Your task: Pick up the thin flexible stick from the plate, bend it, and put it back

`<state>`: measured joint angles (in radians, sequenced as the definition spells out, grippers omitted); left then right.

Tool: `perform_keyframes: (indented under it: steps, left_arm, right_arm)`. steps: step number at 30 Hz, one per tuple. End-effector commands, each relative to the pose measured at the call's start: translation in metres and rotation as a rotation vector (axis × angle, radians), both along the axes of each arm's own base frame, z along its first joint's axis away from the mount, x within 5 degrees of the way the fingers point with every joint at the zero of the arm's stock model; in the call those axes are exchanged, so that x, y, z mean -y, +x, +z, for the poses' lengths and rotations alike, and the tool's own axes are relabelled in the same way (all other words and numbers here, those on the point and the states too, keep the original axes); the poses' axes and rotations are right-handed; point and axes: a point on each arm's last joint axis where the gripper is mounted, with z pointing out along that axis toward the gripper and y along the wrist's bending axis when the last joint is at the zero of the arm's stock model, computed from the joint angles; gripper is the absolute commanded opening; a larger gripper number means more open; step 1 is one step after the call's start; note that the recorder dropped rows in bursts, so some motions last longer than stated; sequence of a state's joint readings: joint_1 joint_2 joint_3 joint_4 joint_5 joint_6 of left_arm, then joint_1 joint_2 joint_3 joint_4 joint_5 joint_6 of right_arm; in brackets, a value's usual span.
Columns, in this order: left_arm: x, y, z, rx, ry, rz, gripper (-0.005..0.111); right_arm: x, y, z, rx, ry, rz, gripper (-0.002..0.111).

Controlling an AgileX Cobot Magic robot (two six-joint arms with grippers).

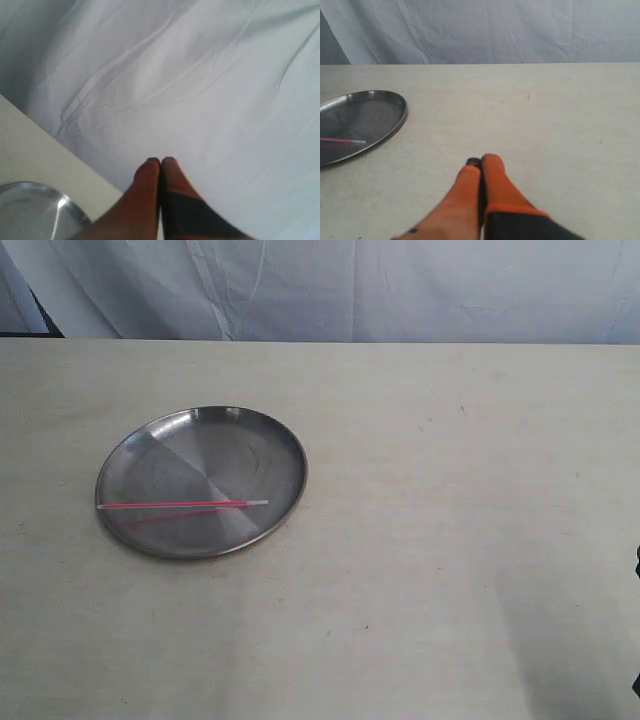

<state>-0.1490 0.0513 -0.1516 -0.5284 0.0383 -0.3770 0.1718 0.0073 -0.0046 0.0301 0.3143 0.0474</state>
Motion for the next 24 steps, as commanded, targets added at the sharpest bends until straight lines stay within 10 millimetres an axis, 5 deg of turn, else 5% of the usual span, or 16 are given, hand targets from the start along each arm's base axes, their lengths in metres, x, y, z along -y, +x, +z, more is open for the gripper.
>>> perform_keyframes:
  steps: [1, 6, 11, 16, 24]
  left_arm:
    - [0.009, 0.009, 0.046, -0.169, 0.388, -0.069, 0.0]
    - [0.027, 0.047, 0.089, -0.328, 0.874, -0.331, 0.0]
    - [0.046, 0.104, 0.104, -0.318, 1.187, -0.575, 0.0]
    - [0.056, 0.166, 0.088, -0.418, 1.243, -0.678, 0.011]
    - [0.069, 0.229, 0.031, -0.64, 1.243, -0.911, 0.047]
  right_arm:
    - [0.0, 0.0, 0.0, 0.012, -0.001, 0.002, -0.001]
    - [0.0, 0.0, 0.0, 0.013, -0.001, 0.002, -0.001]
    - [0.0, 0.0, 0.0, 0.013, -0.001, 0.002, -0.001]
    - [0.0, 0.0, 0.0, 0.013, -0.001, 0.002, -0.001]
    - [0.0, 0.0, 0.0, 0.013, -0.001, 0.002, -0.001]
